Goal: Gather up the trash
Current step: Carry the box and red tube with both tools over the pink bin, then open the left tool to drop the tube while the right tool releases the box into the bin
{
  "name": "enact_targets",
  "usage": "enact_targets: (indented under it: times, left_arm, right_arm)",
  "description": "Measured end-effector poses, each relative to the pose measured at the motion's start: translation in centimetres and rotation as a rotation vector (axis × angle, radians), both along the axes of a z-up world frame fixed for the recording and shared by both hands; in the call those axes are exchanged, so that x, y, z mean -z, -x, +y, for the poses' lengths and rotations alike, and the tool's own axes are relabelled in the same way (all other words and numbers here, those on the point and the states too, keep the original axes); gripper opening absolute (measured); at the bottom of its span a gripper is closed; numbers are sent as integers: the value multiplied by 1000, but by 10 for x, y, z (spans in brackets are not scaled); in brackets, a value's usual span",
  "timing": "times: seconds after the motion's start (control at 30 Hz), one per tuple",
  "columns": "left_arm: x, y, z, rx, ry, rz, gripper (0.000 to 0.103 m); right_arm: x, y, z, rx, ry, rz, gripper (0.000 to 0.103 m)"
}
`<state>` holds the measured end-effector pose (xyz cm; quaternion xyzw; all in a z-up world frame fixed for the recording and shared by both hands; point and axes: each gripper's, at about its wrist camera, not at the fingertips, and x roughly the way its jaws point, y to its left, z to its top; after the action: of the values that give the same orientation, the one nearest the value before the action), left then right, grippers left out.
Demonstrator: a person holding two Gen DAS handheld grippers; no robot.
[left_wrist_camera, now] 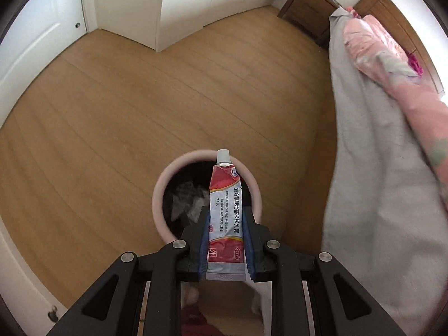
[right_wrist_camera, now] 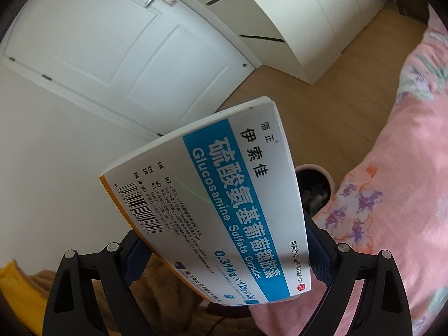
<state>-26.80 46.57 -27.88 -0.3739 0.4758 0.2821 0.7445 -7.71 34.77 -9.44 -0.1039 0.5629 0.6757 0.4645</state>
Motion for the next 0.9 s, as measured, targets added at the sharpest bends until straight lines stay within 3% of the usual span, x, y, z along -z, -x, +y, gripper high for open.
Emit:
enact_targets:
  times: [0.1, 0.17, 0.23, 0.47, 0.7, 0.9]
  left_arm:
    - [14, -8, 7, 5, 1, 17, 31]
    - [23, -12, 12, 14, 12, 41, 66]
    - [25, -12, 13, 22, 0, 45, 85]
    - [9, 5, 8, 18, -75, 47, 88]
    - [-28, 37, 0, -70, -152, -4, 88]
    - [-54, 59, 1, -145, -207, -23, 89]
  right_arm:
    - [0, -1, 0, 7, 4, 9, 92]
    - [0, 0, 1, 6, 9, 5, 92]
    - [2, 1, 3, 5, 16, 1, 92]
    - [13, 11, 14, 10, 52, 17, 92]
    - [28, 26, 57, -40, 76, 69, 91]
    - [53, 38, 100, -57, 164, 30, 91]
